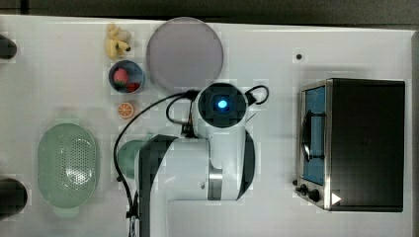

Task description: Pick Ketchup from the table and place it in strainer.

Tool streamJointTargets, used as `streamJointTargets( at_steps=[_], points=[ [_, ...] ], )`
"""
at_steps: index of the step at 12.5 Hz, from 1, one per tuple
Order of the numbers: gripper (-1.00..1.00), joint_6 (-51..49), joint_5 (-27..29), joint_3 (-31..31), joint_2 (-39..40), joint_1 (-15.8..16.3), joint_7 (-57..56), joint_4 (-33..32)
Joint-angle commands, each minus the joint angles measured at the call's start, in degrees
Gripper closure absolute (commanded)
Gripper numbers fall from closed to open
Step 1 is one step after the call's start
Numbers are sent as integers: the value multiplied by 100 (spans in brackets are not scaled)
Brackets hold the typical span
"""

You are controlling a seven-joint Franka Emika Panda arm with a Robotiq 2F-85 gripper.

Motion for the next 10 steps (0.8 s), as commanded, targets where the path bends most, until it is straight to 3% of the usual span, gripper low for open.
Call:
streamJointTargets(
  at_steps=[1, 5, 10],
  points=[
    [-100, 715, 44, 31, 0, 42, -1512, -182],
    [-100, 1844, -38, 32, 532, 53, -1623, -664],
    [-100, 2878, -182, 4, 1364, 51, -1557, -744]
  ],
)
